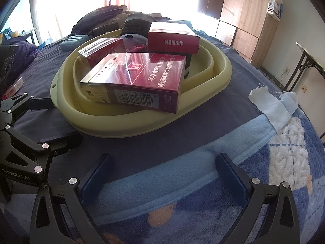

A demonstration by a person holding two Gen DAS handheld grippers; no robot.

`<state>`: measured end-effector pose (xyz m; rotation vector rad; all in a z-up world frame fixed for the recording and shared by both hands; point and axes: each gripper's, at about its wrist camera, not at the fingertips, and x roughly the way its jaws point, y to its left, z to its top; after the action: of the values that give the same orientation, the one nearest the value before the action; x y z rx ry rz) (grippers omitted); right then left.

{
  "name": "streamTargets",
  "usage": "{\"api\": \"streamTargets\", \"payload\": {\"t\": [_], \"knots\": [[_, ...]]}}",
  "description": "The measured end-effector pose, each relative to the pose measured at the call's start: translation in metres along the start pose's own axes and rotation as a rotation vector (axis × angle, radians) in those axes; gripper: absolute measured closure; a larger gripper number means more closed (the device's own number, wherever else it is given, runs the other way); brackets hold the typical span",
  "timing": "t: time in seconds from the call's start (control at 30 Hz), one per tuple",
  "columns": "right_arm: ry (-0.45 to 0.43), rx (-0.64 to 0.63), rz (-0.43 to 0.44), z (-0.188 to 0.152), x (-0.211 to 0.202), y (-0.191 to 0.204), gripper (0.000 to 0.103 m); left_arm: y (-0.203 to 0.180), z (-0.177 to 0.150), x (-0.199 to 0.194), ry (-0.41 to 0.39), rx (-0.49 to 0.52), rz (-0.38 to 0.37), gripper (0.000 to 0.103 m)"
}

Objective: Organize rigid objects

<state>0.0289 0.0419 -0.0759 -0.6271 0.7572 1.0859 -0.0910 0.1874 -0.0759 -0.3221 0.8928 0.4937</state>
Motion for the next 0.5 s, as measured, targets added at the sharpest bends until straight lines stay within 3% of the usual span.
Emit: {"api": "streamTargets", "payload": {"t": [0.5], "knots": [[0.0,0.0,0.0,-0.0002,-0.0001,0.0,0.0,0.0001,-0.0001,-0.0001,0.0,0.0,0.0,0.0]]}}
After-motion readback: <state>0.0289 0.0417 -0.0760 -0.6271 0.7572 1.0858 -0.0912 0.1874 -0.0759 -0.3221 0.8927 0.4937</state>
